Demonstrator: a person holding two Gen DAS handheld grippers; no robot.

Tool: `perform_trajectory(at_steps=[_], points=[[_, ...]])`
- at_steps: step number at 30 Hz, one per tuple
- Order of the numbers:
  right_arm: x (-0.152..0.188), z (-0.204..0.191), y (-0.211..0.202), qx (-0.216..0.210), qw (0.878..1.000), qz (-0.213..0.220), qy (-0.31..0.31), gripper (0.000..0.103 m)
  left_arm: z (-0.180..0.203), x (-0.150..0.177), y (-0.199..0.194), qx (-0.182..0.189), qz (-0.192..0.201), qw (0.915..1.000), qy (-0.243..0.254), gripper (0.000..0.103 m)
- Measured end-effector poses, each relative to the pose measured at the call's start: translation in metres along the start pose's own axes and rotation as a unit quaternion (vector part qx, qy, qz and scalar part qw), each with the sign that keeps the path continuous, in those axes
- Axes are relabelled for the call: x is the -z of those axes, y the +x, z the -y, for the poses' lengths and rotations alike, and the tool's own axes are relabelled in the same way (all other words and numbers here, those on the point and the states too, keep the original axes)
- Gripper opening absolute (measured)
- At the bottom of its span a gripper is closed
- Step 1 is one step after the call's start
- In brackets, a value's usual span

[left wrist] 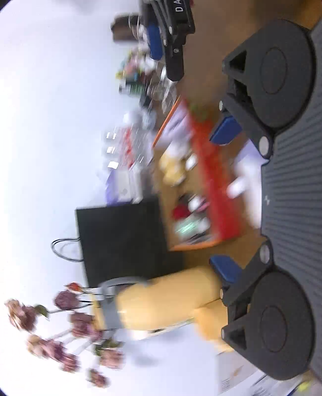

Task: Organize objects
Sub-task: 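Carry both caps over the red box and open both tools, then move both tools back toward the items on the table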

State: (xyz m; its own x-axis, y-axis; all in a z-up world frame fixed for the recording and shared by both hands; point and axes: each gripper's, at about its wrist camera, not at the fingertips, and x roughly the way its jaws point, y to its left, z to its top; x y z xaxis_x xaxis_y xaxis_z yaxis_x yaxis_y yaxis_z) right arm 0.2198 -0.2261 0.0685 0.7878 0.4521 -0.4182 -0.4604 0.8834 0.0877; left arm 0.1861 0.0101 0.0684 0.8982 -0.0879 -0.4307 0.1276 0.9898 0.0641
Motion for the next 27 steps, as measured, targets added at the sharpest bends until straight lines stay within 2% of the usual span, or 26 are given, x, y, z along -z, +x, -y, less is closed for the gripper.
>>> perform_trajectory(at_steps=[3,5,7,11,15,18,21,24,27], points=[[0.057,-0.006,-0.057,0.002,0.999,-0.022,0.037,0.087,0.02,0.048,-0.054,0.03,-0.01,0.9992,-0.024,0.101],[0.092,-0.015,-0.087,0.031,0.998,-0.037,0.041,0.087,0.034,0.074,-0.078,0.022,-0.025,0.9994,-0.011,0.101],[0.113,-0.022,-0.111,0.067,0.996,-0.047,0.043,0.087,0.044,0.091,-0.096,0.021,-0.046,0.9987,0.0,0.101],[0.123,-0.029,-0.148,0.071,0.995,-0.062,0.044,0.087,0.041,0.1,-0.119,0.039,-0.054,0.9977,-0.004,0.103],[0.123,-0.037,-0.175,0.08,0.995,-0.053,0.021,0.091,0.039,0.105,-0.111,0.03,-0.061,0.9975,-0.016,0.103],[0.12,-0.043,-0.174,0.088,0.994,-0.057,0.02,0.093,0.036,0.109,-0.101,0.048,-0.065,0.9962,-0.033,0.103],[0.124,-0.053,-0.147,0.073,0.994,-0.073,0.021,0.097,0.029,0.112,-0.086,0.033,-0.065,0.9962,-0.048,0.103],[0.131,-0.069,-0.094,0.056,0.993,-0.103,0.002,0.097,0.013,0.115,-0.066,-0.001,-0.078,0.9946,-0.069,0.103],[0.128,-0.09,-0.041,0.046,0.993,-0.109,-0.029,0.093,-0.004,0.107,-0.042,0.008,-0.068,0.9941,-0.084,0.103]])
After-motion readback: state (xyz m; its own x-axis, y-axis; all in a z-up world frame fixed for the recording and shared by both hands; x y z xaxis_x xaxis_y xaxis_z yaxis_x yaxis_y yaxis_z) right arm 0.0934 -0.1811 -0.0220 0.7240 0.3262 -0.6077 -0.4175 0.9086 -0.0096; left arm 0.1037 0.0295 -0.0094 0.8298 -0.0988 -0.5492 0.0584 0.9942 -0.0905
